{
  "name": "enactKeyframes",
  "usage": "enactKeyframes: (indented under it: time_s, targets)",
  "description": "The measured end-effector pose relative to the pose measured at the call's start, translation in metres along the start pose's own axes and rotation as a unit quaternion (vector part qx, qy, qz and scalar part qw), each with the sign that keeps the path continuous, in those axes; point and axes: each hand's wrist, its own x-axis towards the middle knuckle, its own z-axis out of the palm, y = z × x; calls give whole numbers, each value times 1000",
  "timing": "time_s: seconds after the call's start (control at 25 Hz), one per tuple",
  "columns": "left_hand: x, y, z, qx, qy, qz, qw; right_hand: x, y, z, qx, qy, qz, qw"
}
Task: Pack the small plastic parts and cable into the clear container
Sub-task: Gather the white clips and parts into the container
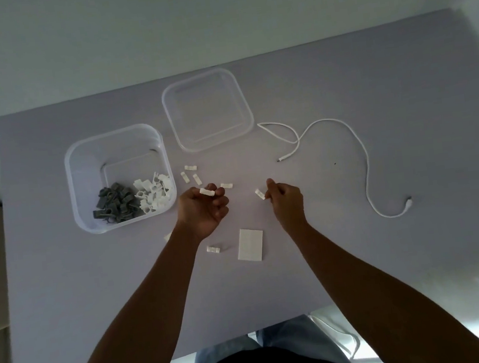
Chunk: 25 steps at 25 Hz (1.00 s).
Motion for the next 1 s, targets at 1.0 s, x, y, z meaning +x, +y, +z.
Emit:
enactKeyframes:
  time_s: [1.0]
  targets:
    - [54,-19,-14,806,126,283,504,1,19,-52,381,-24,207,901]
